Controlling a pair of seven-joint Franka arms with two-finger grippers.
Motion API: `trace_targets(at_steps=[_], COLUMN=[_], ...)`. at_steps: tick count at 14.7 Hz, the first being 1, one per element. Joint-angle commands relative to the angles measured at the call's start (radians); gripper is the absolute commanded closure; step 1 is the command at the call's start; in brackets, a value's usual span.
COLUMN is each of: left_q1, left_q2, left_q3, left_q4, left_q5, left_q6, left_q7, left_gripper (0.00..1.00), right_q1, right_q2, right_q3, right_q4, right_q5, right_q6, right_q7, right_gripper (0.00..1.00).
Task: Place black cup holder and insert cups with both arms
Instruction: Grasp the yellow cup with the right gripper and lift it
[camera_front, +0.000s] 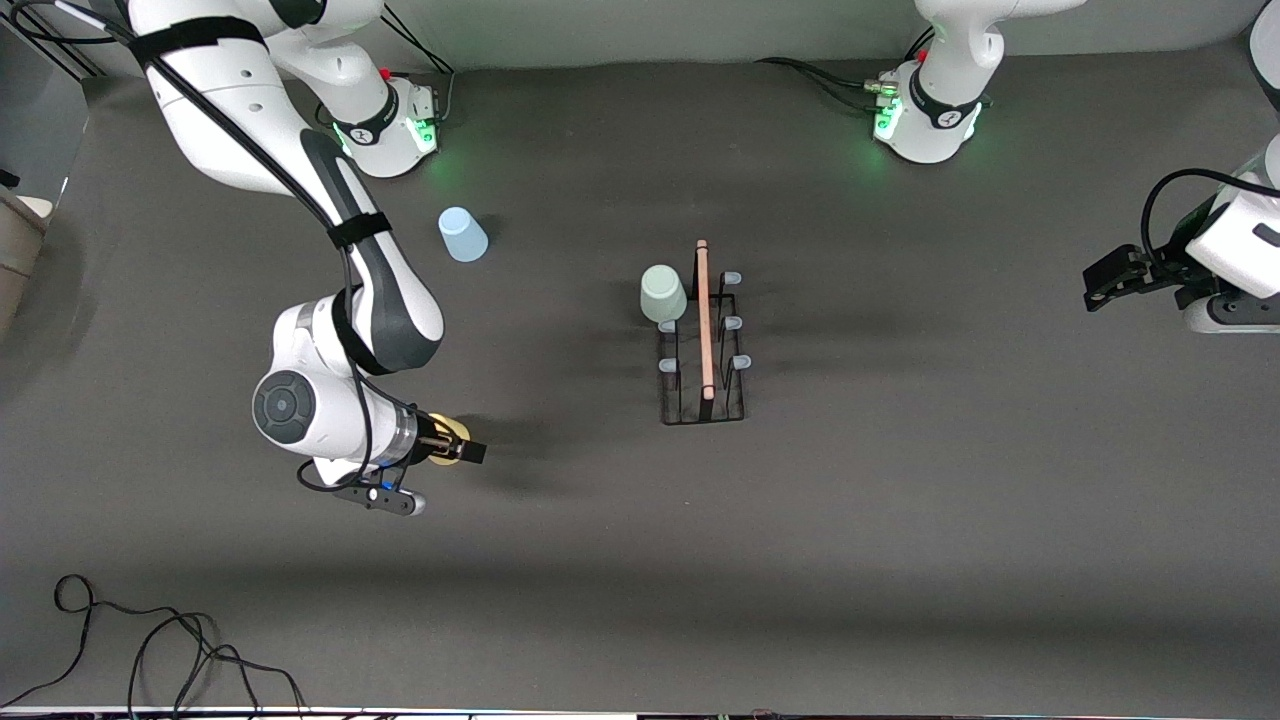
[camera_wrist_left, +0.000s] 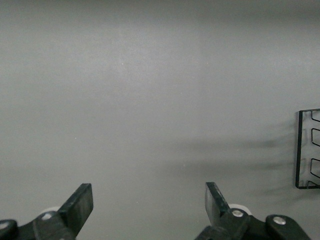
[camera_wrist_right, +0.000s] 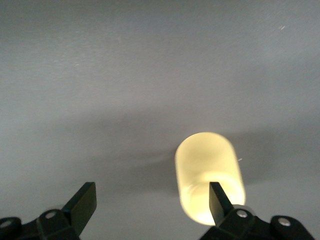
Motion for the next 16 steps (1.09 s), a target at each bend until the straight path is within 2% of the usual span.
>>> trace_targets(at_steps=[1,5,9,11,15,16], left_q1=[-0.003,-0.001,-0.001,-0.001,0.0,-0.001], left_q2=[0.014,0.014,0.014,0.021,0.036,0.041], left_q3=[-0.003,-0.003,-0.003,-0.003,-0.003,-0.002], left_q4=[0.025,0.022,0.016,0.013,0.018,0.021], left_q5=[0.02,0.02,0.02,0.02,0.02,0.02], left_q6=[0.003,-0.004,0.002,0.007,0.019,0.019], left_q7=[-0.015,-0.013,-0.012,-0.012,-0.006,-0.006], left_gripper=[0.0,0.0,0.0,0.0,0.0,0.0], right_q1=[-0.038,-0.058,-0.055,-0.049,-0.045,-0.045], right_q2=[-0.003,0.001,0.012,0.021,0.021,0.018], right_q3=[-0.003,-0.003,0.0,0.0,0.003,0.004], right_q4=[-0.011,-0.046,-0.101,-0.101,-0.109,-0.109], right_q5=[-0.042,-0.041,-0.028,0.01,0.013,0.013], right_q6=[0.003,0.009,0.096,0.095,0.067,0.059], right_q7=[-0.104,-0.168,-0.163,-0.165,-0.155,-0.155], right_gripper=[0.0,0.0,0.0,0.0,0.0,0.04])
